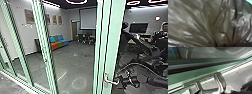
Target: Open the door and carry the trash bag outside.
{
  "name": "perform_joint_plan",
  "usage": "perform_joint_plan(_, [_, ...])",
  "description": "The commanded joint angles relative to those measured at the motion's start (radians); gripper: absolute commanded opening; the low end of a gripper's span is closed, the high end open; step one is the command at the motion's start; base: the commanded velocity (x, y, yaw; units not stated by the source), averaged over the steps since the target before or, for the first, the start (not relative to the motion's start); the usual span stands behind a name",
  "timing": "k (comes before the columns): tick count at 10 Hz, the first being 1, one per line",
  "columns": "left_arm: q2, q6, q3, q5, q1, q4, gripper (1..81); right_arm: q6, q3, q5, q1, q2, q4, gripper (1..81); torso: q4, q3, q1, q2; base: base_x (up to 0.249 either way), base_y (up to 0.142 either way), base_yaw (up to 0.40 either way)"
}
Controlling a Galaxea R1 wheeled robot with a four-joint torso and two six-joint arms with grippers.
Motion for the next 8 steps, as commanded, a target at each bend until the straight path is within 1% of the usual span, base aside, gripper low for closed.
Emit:
perform_joint_plan(1, [-0.006,0.001,-0.001,0.057,-0.066,-0.004,1.0,0.005,-0.033,-0.023,0.161,-0.012,-0.002,81.1,0.000,0.000,0.000,0.000,0.000,0.000,0.000])
perform_joint_plan(2, [-0.006,0.001,-0.001,0.057,-0.066,-0.006,1.0,0.003,-0.051,-0.023,0.161,0.003,-0.002,81.1,0.000,0.000,0.000,0.000,0.000,0.000,0.000])
perform_joint_plan(6, [-0.006,0.001,-0.001,0.057,-0.066,-0.007,1.0,0.003,-0.109,-0.023,0.121,0.116,-0.008,81.1,0.000,0.000,0.000,0.000,0.000,0.000,0.000])
perform_joint_plan(8, [-0.006,0.001,-0.001,0.057,-0.065,-0.007,1.0,0.008,-0.126,-0.021,0.092,0.135,-0.005,81.1,0.000,0.000,0.000,0.000,0.000,0.000,0.000])
